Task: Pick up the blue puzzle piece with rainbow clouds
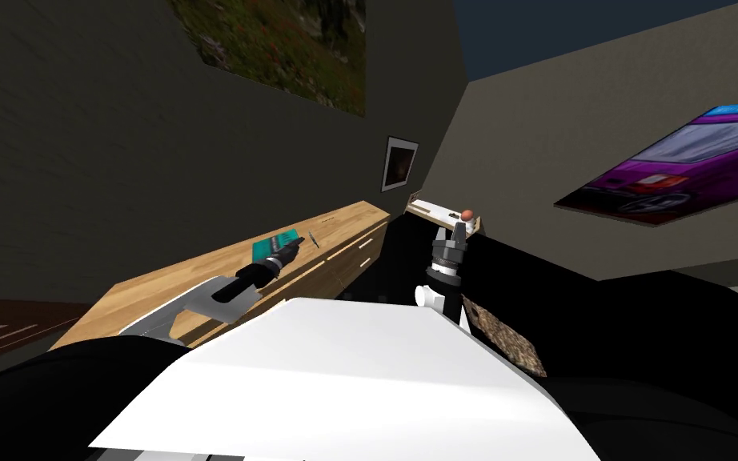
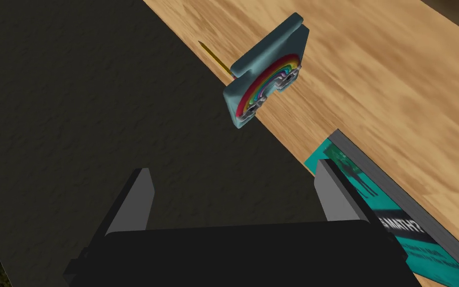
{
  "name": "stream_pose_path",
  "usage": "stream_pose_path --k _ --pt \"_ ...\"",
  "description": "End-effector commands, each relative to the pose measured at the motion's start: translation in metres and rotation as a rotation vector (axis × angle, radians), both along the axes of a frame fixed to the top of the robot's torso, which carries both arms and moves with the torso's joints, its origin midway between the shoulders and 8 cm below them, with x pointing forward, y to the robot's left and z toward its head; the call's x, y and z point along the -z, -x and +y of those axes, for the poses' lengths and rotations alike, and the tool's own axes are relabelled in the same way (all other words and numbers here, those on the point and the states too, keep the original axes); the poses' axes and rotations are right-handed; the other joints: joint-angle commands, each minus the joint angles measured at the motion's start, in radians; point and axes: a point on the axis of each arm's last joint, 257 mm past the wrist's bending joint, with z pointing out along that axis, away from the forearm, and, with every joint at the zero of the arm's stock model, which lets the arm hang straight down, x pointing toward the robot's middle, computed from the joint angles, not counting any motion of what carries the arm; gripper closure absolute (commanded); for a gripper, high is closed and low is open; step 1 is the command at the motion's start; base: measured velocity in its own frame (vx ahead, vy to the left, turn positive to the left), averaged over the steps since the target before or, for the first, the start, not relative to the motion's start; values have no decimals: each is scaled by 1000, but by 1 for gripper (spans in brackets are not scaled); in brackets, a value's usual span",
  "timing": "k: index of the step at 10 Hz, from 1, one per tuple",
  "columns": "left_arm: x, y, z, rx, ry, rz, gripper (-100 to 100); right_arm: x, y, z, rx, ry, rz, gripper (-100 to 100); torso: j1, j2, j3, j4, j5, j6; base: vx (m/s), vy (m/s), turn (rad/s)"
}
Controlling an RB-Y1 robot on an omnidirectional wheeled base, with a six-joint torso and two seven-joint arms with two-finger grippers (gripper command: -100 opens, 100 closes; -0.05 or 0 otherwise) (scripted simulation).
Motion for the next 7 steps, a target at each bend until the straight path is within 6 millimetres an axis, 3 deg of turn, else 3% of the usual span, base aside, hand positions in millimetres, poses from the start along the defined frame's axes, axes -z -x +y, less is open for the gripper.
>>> stream_pose_path --k 1,7 --pt "7 4 11 -17 -32 47 -100 0 0 0 0 0 0 0 0 0 0 0 0 0 33 -19 -70" --pt "20 19 52 -80 -159 202 -100 0 0 0 0 0 0 0 0 0 0 0 0 0 44 -22 -147"
